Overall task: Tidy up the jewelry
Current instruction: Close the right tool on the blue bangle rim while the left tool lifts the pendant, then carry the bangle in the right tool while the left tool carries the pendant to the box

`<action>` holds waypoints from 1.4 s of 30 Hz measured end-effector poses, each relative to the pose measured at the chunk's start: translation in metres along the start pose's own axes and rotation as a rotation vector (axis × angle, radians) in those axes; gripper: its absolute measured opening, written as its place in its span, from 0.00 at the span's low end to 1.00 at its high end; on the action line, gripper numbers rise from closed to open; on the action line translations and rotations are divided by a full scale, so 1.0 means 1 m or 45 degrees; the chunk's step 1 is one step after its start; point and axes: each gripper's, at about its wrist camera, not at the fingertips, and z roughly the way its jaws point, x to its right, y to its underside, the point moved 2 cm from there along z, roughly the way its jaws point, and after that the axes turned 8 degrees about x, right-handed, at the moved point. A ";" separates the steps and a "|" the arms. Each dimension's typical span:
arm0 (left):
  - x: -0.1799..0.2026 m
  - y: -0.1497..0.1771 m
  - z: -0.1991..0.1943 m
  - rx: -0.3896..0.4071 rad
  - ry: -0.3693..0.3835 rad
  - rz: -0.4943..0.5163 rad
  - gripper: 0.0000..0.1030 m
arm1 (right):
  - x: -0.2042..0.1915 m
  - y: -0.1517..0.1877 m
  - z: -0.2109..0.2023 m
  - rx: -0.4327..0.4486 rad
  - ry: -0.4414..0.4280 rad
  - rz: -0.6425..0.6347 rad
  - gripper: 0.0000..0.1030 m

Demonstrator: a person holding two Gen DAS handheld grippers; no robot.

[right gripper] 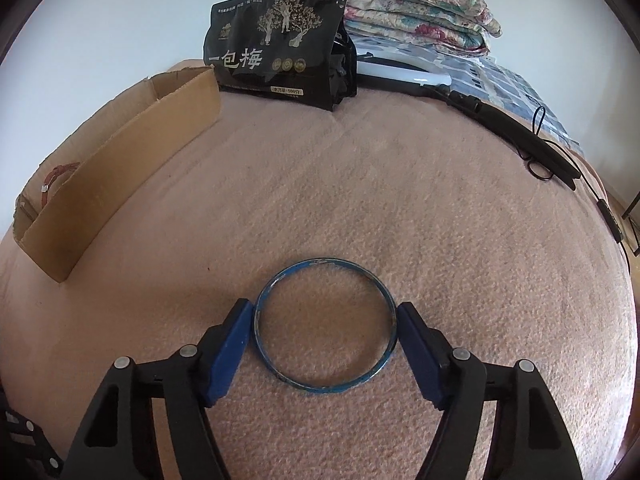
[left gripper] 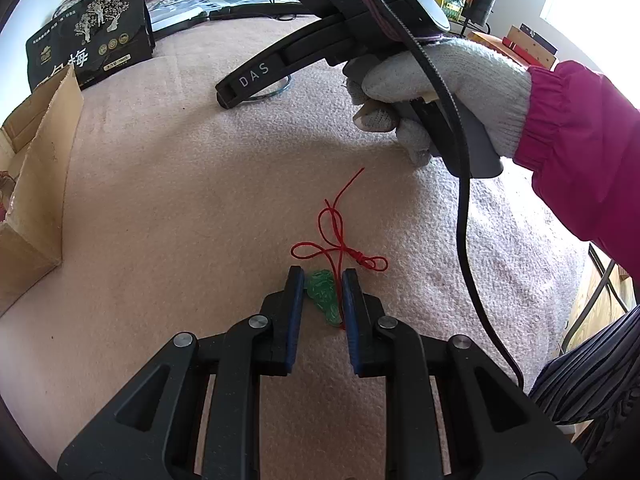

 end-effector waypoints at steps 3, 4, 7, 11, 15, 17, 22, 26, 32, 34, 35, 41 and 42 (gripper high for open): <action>-0.003 -0.002 -0.004 0.008 0.006 -0.019 0.18 | 0.001 0.000 -0.002 0.007 0.007 0.012 0.72; -0.004 -0.002 -0.005 0.013 0.006 -0.024 0.18 | 0.001 0.000 -0.004 0.009 0.011 0.013 0.72; -0.009 -0.007 -0.013 0.038 0.010 -0.052 0.18 | 0.004 -0.002 -0.013 0.026 0.024 0.019 0.72; -0.011 -0.013 -0.025 0.078 0.010 -0.066 0.18 | 0.010 -0.006 -0.029 0.054 0.029 0.061 0.72; -0.012 -0.018 -0.040 0.123 0.011 -0.076 0.18 | 0.014 -0.009 -0.047 0.075 0.047 0.072 0.72; -0.013 -0.020 -0.047 0.143 0.012 -0.082 0.18 | 0.015 -0.010 -0.057 0.084 0.055 0.078 0.72; -0.016 -0.027 -0.065 0.192 0.013 -0.100 0.18 | 0.017 -0.008 -0.082 0.100 0.075 0.113 0.72; -0.020 -0.034 -0.081 0.242 0.011 -0.116 0.18 | 0.015 -0.006 -0.106 0.125 0.087 0.135 0.72; -0.034 -0.040 -0.105 0.308 0.002 -0.146 0.18 | 0.009 -0.004 -0.136 0.169 0.105 0.175 0.72; -0.041 -0.041 -0.113 0.326 0.001 -0.170 0.18 | 0.004 -0.004 -0.143 0.181 0.106 0.179 0.72; -0.045 -0.042 -0.115 0.332 -0.002 -0.177 0.18 | 0.001 -0.004 -0.145 0.186 0.105 0.179 0.72; -0.070 -0.045 -0.135 0.372 -0.029 -0.238 0.18 | -0.025 -0.009 -0.159 0.220 0.056 0.187 0.72; -0.076 -0.047 -0.138 0.377 -0.036 -0.250 0.18 | -0.031 -0.011 -0.161 0.226 0.049 0.180 0.72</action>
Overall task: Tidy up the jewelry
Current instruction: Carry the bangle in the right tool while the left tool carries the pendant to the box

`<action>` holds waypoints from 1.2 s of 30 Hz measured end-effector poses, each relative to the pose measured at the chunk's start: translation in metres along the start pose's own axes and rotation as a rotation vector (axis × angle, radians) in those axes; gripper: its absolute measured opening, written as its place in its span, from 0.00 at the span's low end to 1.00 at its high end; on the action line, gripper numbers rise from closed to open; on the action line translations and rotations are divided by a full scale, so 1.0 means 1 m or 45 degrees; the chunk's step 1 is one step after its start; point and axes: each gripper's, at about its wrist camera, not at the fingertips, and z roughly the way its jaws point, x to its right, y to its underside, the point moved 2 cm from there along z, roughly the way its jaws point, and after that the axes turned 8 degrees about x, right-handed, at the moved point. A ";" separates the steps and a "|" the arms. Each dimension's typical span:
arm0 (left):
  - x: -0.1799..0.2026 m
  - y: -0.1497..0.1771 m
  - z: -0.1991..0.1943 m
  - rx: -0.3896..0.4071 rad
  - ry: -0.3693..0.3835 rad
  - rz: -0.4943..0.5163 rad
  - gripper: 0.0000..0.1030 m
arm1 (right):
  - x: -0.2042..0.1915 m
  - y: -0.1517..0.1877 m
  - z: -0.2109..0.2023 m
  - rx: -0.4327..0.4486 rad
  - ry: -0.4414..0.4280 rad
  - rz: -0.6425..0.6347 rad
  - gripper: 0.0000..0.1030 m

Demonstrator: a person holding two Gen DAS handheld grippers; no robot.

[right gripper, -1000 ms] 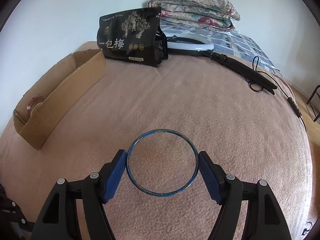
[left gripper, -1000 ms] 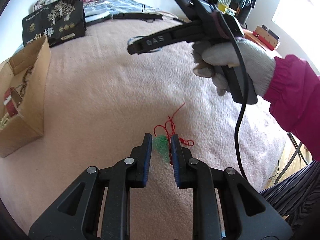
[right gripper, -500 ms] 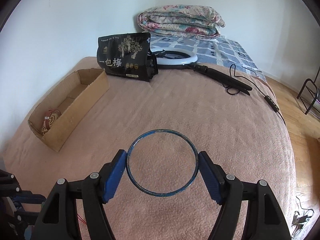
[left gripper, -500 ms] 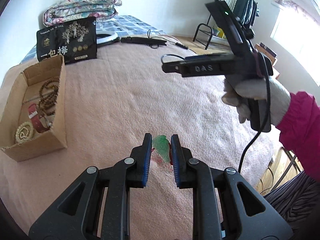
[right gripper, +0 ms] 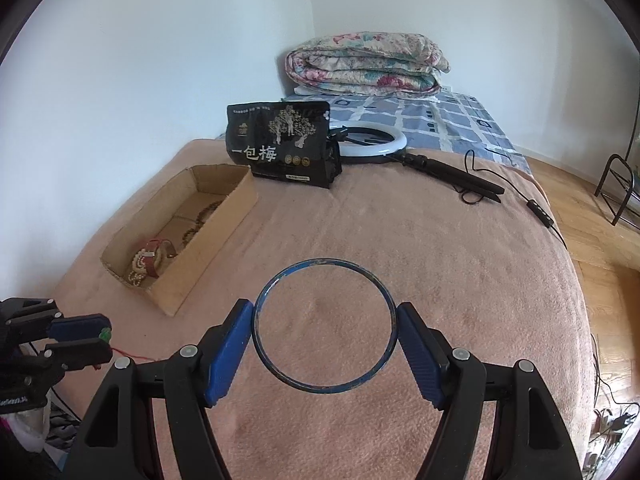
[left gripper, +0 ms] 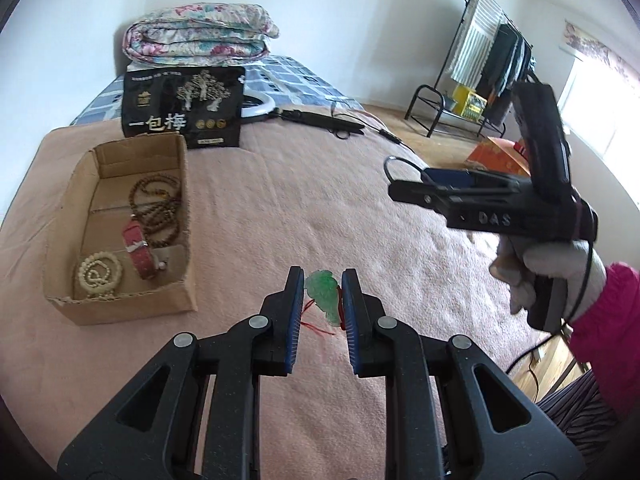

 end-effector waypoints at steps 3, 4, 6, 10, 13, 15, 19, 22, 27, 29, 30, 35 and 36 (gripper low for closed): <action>-0.015 -0.010 -0.009 0.025 -0.024 -0.029 0.18 | -0.017 -0.002 -0.003 0.013 -0.031 -0.013 0.72; -0.020 -0.014 -0.011 0.035 -0.033 -0.038 0.18 | -0.023 -0.003 -0.003 0.017 -0.041 -0.016 0.72; -0.032 -0.021 -0.017 0.053 -0.053 -0.053 0.18 | -0.034 -0.005 -0.002 0.020 -0.064 -0.022 0.72; -0.058 -0.038 -0.026 0.088 -0.102 -0.084 0.18 | -0.056 -0.009 0.001 0.022 -0.105 -0.046 0.72; -0.079 -0.050 -0.031 0.115 -0.141 -0.108 0.18 | -0.074 -0.014 0.004 0.025 -0.139 -0.069 0.72; -0.093 -0.058 -0.032 0.128 -0.165 -0.124 0.18 | -0.084 -0.017 0.006 0.029 -0.160 -0.082 0.72; -0.120 -0.070 -0.032 0.147 -0.215 -0.138 0.18 | -0.103 -0.024 0.012 0.030 -0.202 -0.101 0.72; -0.138 -0.077 -0.030 0.160 -0.254 -0.138 0.18 | -0.116 -0.027 0.019 0.026 -0.228 -0.106 0.72; -0.167 -0.090 -0.022 0.166 -0.304 -0.137 0.18 | -0.135 -0.034 0.033 0.023 -0.266 -0.112 0.72; -0.176 -0.093 -0.018 0.167 -0.320 -0.135 0.18 | -0.144 -0.037 0.040 0.023 -0.282 -0.117 0.72; -0.180 -0.095 -0.015 0.165 -0.325 -0.135 0.18 | -0.147 -0.038 0.042 0.022 -0.290 -0.119 0.72; -0.196 -0.101 -0.003 0.155 -0.338 -0.129 0.17 | -0.166 -0.040 0.056 0.007 -0.330 -0.132 0.72; -0.199 -0.102 0.000 0.152 -0.338 -0.127 0.18 | -0.169 -0.040 0.059 0.004 -0.336 -0.132 0.72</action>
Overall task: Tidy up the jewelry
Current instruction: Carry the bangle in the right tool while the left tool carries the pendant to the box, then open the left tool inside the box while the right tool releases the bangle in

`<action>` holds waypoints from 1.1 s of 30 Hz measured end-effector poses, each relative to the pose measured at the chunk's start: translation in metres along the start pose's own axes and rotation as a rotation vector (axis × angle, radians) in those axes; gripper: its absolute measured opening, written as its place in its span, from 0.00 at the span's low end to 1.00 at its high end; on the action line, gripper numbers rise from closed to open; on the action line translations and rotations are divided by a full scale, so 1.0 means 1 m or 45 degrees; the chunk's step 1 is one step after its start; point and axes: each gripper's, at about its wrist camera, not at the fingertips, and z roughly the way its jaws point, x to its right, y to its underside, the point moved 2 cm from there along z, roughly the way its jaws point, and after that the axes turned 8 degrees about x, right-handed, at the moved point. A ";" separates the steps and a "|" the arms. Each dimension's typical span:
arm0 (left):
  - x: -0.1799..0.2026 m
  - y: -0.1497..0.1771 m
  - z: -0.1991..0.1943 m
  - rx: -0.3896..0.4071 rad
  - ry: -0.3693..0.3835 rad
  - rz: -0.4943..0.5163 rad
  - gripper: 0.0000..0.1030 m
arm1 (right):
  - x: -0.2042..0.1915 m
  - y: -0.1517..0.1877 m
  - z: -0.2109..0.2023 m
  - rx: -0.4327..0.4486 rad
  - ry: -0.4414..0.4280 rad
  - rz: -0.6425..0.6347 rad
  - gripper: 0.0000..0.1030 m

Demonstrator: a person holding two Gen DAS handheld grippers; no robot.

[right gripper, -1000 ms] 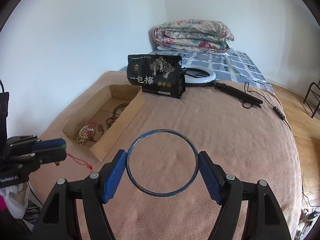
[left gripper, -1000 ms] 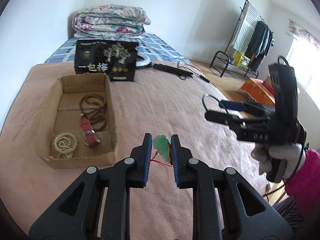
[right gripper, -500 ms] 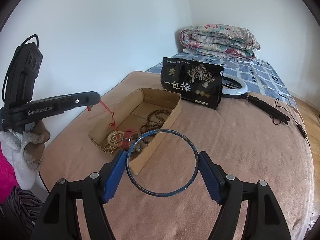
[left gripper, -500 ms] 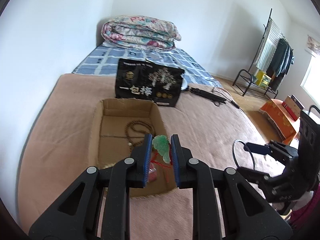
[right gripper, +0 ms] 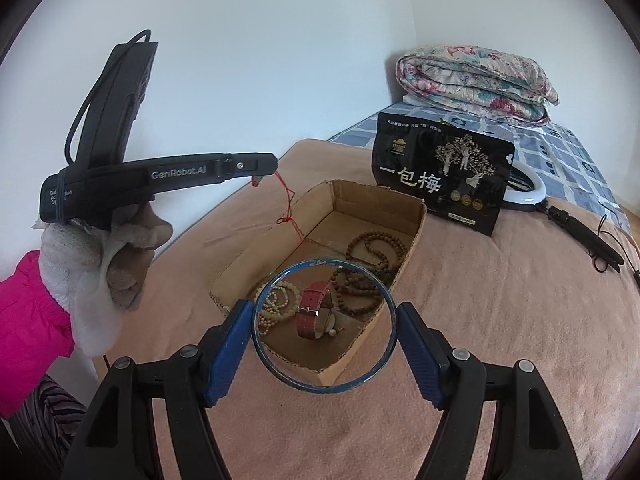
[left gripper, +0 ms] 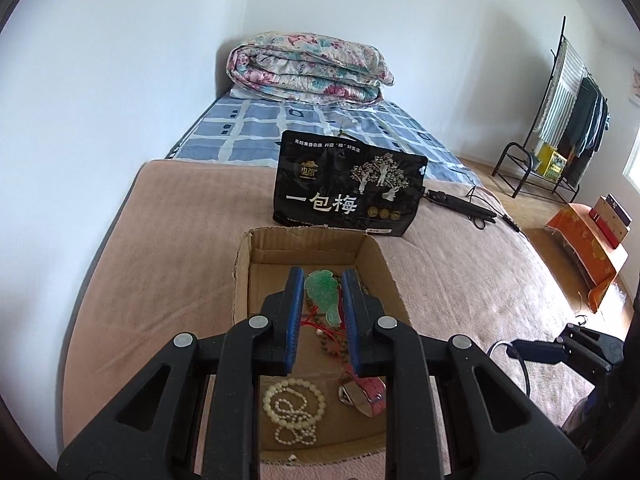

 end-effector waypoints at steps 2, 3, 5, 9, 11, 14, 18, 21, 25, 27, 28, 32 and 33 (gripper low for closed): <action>-0.003 -0.002 0.007 -0.005 -0.001 0.000 0.18 | -0.004 0.000 0.007 -0.008 -0.013 0.000 0.72; -0.005 -0.003 0.010 -0.010 0.001 -0.005 0.18 | -0.006 -0.001 0.011 -0.012 -0.018 -0.003 0.73; -0.008 -0.003 0.018 -0.022 0.007 -0.015 0.18 | -0.011 0.000 0.018 -0.022 -0.032 -0.007 0.73; -0.015 -0.001 0.030 -0.044 -0.001 -0.017 0.18 | -0.020 0.002 0.032 -0.046 -0.049 -0.025 0.73; -0.018 0.000 0.035 -0.058 -0.001 -0.019 0.18 | -0.023 0.004 0.039 -0.061 -0.057 -0.030 0.73; -0.023 0.002 0.042 -0.072 -0.001 -0.028 0.18 | -0.028 0.005 0.050 -0.081 -0.062 -0.045 0.73; -0.028 0.003 0.047 -0.085 0.005 -0.045 0.18 | -0.034 0.006 0.063 -0.098 -0.065 -0.062 0.73; -0.029 0.003 0.052 -0.090 0.008 -0.046 0.18 | -0.036 0.005 0.072 -0.107 -0.066 -0.069 0.73; -0.030 0.002 0.055 -0.090 0.010 -0.047 0.18 | -0.038 0.004 0.082 -0.114 -0.065 -0.072 0.73; -0.030 0.003 0.056 -0.092 0.012 -0.047 0.18 | -0.039 0.003 0.087 -0.119 -0.063 -0.075 0.73; -0.030 0.003 0.055 -0.094 0.011 -0.047 0.18 | -0.039 0.003 0.090 -0.122 -0.062 -0.078 0.73; -0.029 0.003 0.060 -0.108 0.012 -0.046 0.18 | -0.039 0.002 0.097 -0.128 -0.044 -0.081 0.76; -0.029 0.003 0.061 -0.119 0.006 -0.051 0.26 | -0.038 0.002 0.098 -0.127 -0.044 -0.076 0.79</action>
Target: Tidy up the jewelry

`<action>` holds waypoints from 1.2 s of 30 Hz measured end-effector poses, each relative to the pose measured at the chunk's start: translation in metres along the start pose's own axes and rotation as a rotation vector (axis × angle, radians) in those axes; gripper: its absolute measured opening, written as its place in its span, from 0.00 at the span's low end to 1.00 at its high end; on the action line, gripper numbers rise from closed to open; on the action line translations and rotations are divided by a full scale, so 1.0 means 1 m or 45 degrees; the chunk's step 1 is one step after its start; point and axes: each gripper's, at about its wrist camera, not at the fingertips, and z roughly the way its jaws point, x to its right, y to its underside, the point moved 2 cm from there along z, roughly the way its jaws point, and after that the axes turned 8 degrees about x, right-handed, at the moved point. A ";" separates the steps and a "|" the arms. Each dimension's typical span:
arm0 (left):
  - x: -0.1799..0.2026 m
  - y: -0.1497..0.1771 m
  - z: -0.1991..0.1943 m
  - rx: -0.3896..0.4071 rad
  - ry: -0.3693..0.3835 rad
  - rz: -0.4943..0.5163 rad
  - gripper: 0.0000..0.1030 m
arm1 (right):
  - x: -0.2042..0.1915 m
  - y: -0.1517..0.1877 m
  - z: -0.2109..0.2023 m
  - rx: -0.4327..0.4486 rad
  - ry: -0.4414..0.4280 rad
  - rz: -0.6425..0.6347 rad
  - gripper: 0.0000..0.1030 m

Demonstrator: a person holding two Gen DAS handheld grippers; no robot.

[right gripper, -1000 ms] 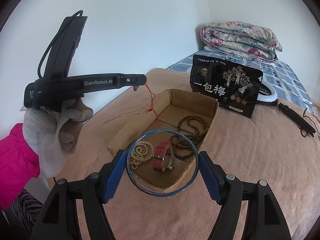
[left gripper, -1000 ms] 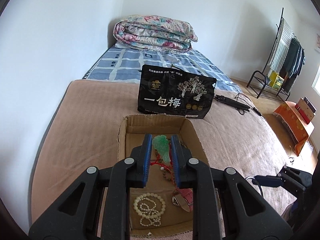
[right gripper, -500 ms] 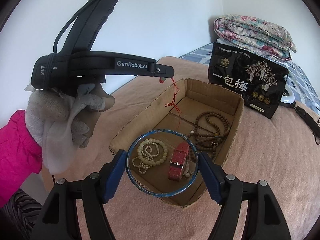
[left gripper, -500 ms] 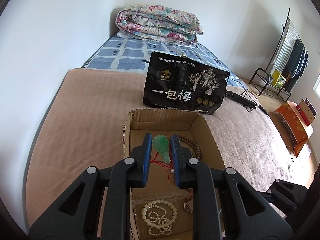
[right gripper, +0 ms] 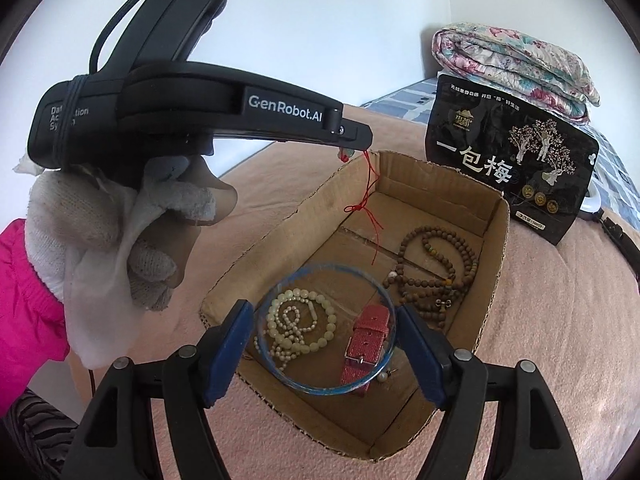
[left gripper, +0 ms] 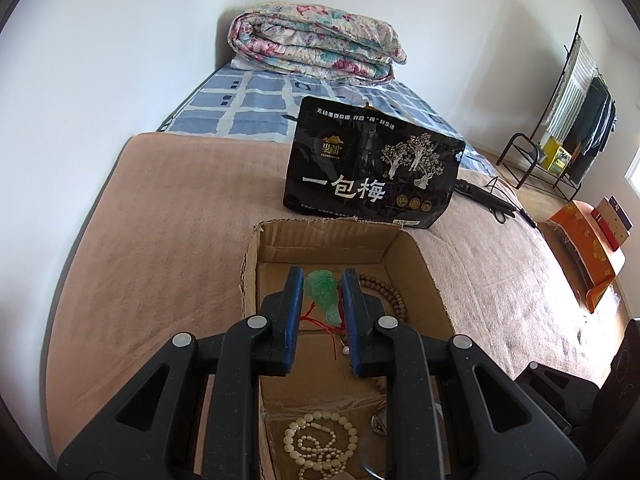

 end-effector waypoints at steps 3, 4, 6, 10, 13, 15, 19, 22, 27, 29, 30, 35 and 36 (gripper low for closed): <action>-0.001 -0.002 0.000 0.016 -0.006 -0.015 0.42 | 0.001 -0.002 -0.001 0.019 0.013 0.008 0.86; -0.001 -0.002 0.000 0.015 -0.009 -0.013 0.42 | 0.002 -0.003 -0.002 0.021 0.011 0.010 0.86; -0.002 -0.002 0.000 0.018 -0.012 -0.016 0.42 | 0.003 -0.004 -0.003 0.026 0.010 0.014 0.86; -0.003 -0.001 -0.003 0.018 -0.014 -0.017 0.42 | 0.004 -0.004 -0.006 0.031 0.018 0.019 0.86; -0.003 -0.001 -0.006 0.022 -0.018 -0.010 0.42 | 0.004 -0.003 -0.011 0.036 0.020 0.023 0.86; -0.002 -0.001 -0.011 0.026 -0.017 -0.007 0.42 | 0.004 -0.003 -0.015 0.040 0.021 0.023 0.86; 0.003 -0.001 -0.022 0.041 -0.023 0.004 0.42 | 0.003 -0.001 -0.024 0.049 0.027 0.022 0.86; 0.007 -0.002 -0.032 0.054 -0.028 0.006 0.42 | 0.003 0.001 -0.033 0.058 0.030 0.020 0.86; 0.019 -0.001 -0.052 0.078 -0.038 0.019 0.42 | 0.005 0.003 -0.051 0.080 0.041 0.028 0.86; 0.024 0.000 -0.061 0.087 -0.040 0.028 0.42 | 0.006 0.004 -0.061 0.090 0.047 0.033 0.86; 0.028 0.001 -0.066 0.092 -0.040 0.034 0.42 | 0.006 0.005 -0.065 0.096 0.050 0.035 0.86; 0.045 0.006 -0.089 0.111 -0.045 0.055 0.42 | 0.011 0.010 -0.090 0.128 0.068 0.060 0.87; 0.049 0.007 -0.092 0.116 -0.046 0.058 0.42 | 0.012 0.012 -0.094 0.131 0.073 0.063 0.87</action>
